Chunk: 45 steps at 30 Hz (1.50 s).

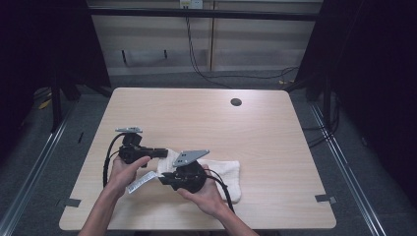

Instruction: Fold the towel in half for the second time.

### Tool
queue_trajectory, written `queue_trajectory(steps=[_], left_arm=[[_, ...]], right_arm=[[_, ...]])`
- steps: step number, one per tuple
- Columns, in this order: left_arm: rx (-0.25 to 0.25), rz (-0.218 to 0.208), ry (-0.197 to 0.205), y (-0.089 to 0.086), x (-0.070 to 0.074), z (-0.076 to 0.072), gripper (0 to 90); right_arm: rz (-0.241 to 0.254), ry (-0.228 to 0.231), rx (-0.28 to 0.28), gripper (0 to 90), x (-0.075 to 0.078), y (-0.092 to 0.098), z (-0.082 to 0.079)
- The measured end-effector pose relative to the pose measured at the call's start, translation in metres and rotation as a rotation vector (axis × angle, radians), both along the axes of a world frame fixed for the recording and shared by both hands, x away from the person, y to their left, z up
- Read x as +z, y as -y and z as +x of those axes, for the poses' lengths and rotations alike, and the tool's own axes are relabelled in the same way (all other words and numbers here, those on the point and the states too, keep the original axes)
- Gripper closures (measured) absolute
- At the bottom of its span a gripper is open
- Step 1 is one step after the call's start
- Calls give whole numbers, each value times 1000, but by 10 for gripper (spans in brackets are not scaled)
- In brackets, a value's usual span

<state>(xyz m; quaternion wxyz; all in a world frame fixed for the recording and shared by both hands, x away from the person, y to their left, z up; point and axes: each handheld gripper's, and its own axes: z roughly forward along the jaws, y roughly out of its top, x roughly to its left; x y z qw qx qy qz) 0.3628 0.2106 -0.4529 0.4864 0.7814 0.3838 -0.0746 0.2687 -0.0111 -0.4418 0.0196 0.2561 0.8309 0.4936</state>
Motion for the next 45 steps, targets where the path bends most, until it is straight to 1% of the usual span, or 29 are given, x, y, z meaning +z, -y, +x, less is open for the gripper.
queue_trajectory(steps=[1, 2, 3, 5, 6, 7, 8, 9, 13, 16, 19, 20, 21, 23, 24, 26, 32, 34, 36, 38, 40, 41, 42, 45], left_arm=[[6, 0, -5, -2, 2, -1, 839], [10, 6, 4, -4, 3, -2, 839], [16, 1, 0, -6, 5, -3, 839], [17, 2, 18, -11, 8, -3, 839], [22, -7, 21, -15, 11, -4, 839], [36, -25, 25, -18, 14, -5, 839], [29, -30, 39, -21, 18, -5, 839], [35, -41, 42, -23, 20, -5, 839], [34, -31, 57, -25, 30, -4, 839], [32, -42, 78, -26, 40, -4, 839], [38, -38, 86, -24, 44, -4, 839], [36, -38, 85, -23, 43, -4, 839], [38, -25, 85, -20, 42, -3, 839], [29, -18, 74, -14, 37, -1, 839], [26, -16, 70, -12, 35, 0, 839], [19, -22, 58, -4, 32, 1, 839], [-6, -7, 65, 15, 34, 3, 839], [-19, -2, 64, 21, 34, 4, 839], [-31, 11, 63, 27, 34, 5, 838], [-38, 30, 73, 32, 34, 5, 835], [-38, 29, 71, 37, 33, 5, 834], [-41, 33, 70, 39, 33, 6, 835], [-44, 47, 71, 42, 33, 6, 834], [-56, 55, 67, 50, 31, 8, 834]], right_arm=[[3, -1, 3, 829, 2, -2, 0], [4, 3, 6, 829, 3, -4, 0], [6, 6, 9, 829, 4, -5, 0], [17, 8, 11, 829, 7, -8, 0], [19, 12, 12, 829, 8, -10, 0], [23, 19, 13, 829, 10, -12, 0], [28, 21, 14, 829, 12, -13, 0], [34, 27, 16, 829, 14, -15, 0], [49, 41, 15, 829, 22, -19, 1], [68, 54, 13, 829, 28, -20, 2], [76, 68, 8, 830, 31, -21, 2], [80, 71, 4, 829, 31, -20, 2], [84, 67, 2, 830, 31, -20, 2], [75, 68, -11, 830, 28, -18, 1], [76, 63, -19, 829, 26, -16, 0], [70, 73, -34, 830, 24, -13, -1], [82, 83, -67, 829, 24, 2, -6], [76, 84, -78, 829, 25, 7, -7], [75, 85, -85, 829, 24, 13, -8], [70, 82, -94, 829, 24, 18, -9], [69, 85, -103, 829, 24, 22, -9], [73, 81, -110, 829, 23, 25, -9], [76, 79, -112, 829, 23, 27, -9], [66, 75, -125, 829, 20, 31, -10]])
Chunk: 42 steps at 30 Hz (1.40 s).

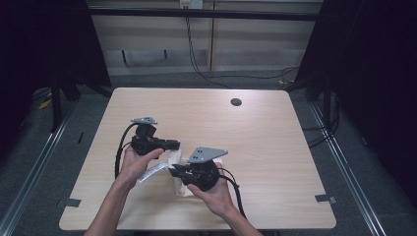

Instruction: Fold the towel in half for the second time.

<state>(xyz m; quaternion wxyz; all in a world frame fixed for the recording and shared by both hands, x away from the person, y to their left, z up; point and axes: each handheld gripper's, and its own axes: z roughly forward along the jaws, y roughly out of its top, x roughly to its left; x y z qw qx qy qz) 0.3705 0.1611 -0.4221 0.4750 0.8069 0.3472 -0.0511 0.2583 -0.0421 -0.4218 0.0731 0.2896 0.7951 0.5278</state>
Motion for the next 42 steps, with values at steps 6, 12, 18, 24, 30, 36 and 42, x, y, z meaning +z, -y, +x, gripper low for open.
queue_trajectory(steps=[6, 12, 18, 24, 30, 36, 42], left_arm=[[-26, 3, -4, 14, -3, 1, 824], [-38, 20, -26, 28, -10, 6, 826], [-51, 44, -37, 44, -19, 8, 828], [-52, 31, -49, 56, -22, 8, 828], [-86, 40, -51, 77, -25, 7, 829], [-110, 55, -62, 94, -33, 6, 828], [-136, 74, -75, 106, -42, 1, 827]], right_arm=[[6, 7, -28, 829, -4, 14, -6], [-1, 1, -70, 827, -9, 29, -9], [-7, -30, -95, 825, -17, 44, -9], [-14, -35, -114, 798, -21, 54, -11], [-36, -44, -122, 801, -22, 69, -16], [-70, -73, -141, 784, -32, 83, -19], [-104, -99, -141, 776, -43, 91, -26]])
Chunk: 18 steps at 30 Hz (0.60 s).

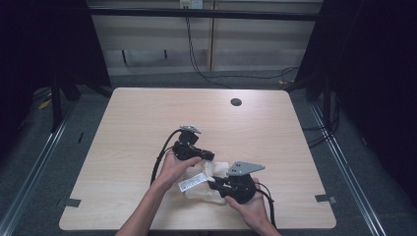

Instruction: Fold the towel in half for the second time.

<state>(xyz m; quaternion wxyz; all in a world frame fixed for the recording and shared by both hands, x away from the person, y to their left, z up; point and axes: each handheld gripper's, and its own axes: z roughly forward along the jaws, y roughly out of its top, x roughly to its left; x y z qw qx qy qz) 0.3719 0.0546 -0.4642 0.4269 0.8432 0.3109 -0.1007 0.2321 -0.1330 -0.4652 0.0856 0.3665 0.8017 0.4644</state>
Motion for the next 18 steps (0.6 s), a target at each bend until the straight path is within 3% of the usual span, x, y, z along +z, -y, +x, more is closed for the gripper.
queue_trajectory(steps=[12, 15, 18], left_arm=[[-39, -5, -32, 17, -19, -5, 803], [-40, -16, -36, 17, -18, -5, 765], [-40, -39, -32, 15, -16, -6, 700]], right_arm=[[-89, -48, 18, 748, -17, 10, -6], [-101, -61, 27, 669, -17, 14, -7], [-84, -66, 21, 545, -13, 19, -11]])
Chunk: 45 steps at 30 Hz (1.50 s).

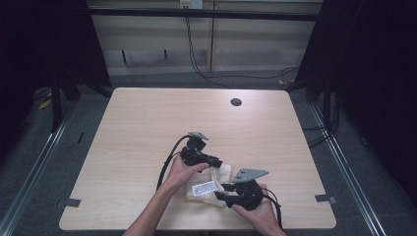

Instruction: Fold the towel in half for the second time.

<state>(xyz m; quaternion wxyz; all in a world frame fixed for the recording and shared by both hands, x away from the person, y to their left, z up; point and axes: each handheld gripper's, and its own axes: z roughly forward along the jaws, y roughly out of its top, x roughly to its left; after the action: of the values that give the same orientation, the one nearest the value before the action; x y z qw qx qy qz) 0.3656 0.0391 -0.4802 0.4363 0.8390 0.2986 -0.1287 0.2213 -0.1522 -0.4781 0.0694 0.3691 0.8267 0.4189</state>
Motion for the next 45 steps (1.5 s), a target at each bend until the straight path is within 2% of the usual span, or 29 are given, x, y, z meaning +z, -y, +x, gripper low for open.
queue_trajectory(steps=[2, 4, 7, 11, 14, 16, 17, 19, 21, 24, 25, 26, 28, 30, 33, 35, 37, 39, 41, 42, 43, 45], left_arm=[[-3, -16, 7, -3, 3, 1, 652], [13, -42, 8, -8, 6, 1, 621], [31, -65, 21, -17, 11, 1, 586], [41, -46, 36, -31, 12, 1, 609], [51, -26, 45, -43, 10, -2, 670], [45, -9, 52, -52, 9, -4, 707], [39, -2, 54, -56, 9, -6, 717], [33, 13, 59, -62, 9, -9, 725], [32, 27, 62, -68, 9, -12, 724], [14, 21, 51, -73, 7, -18, 718], [-4, 40, 60, -73, 6, -22, 715], [-14, 53, 61, -73, 4, -25, 711], [-17, 68, 76, -74, 3, -30, 687], [-10, 73, 81, -75, 1, -35, 660], [-7, 113, 99, -74, 0, -37, 631], [2, 110, 93, -75, -2, -35, 626], [33, 136, 96, -74, -5, -32, 610], [60, 132, 86, -76, -6, -29, 582], [88, 111, 91, -79, -4, -28, 539], [104, 96, 94, -81, -1, -27, 526], [122, 89, 111, -85, 2, -27, 505], [159, 82, 117, -94, 8, -27, 457]], right_arm=[[1, -1, -21, 463, 5, 2, -2], [17, 6, -22, 419, 11, 4, -3], [70, 27, -41, 386, 22, 9, 1], [101, 35, -80, 385, 28, 10, 17], [64, 46, -108, 417, 24, 7, 32], [60, 26, -141, 444, 19, 9, 42], [37, 18, -176, 443, 14, 10, 48], [43, 8, -205, 443, 7, 13, 59], [21, 7, -234, 444, 2, 14, 67], [30, -4, -261, 453, -2, 14, 75], [32, -9, -266, 517, -3, 14, 76], [38, -8, -246, 675, -3, 13, 77], [3, 22, -259, 795, -1, 11, 74], [-24, 30, -281, 855, -1, 11, 71], [-39, 7, -292, 872, -8, 16, 71], [-44, -7, -300, 874, -13, 17, 73], [-43, -18, -304, 874, -18, 16, 75], [-43, -18, -300, 864, -21, 15, 80], [-30, -18, -298, 799, -23, 14, 85], [-7, -18, -290, 748, -22, 15, 86], [22, -10, -272, 704, -21, 16, 87], [35, 7, -271, 635, -14, 17, 86]])
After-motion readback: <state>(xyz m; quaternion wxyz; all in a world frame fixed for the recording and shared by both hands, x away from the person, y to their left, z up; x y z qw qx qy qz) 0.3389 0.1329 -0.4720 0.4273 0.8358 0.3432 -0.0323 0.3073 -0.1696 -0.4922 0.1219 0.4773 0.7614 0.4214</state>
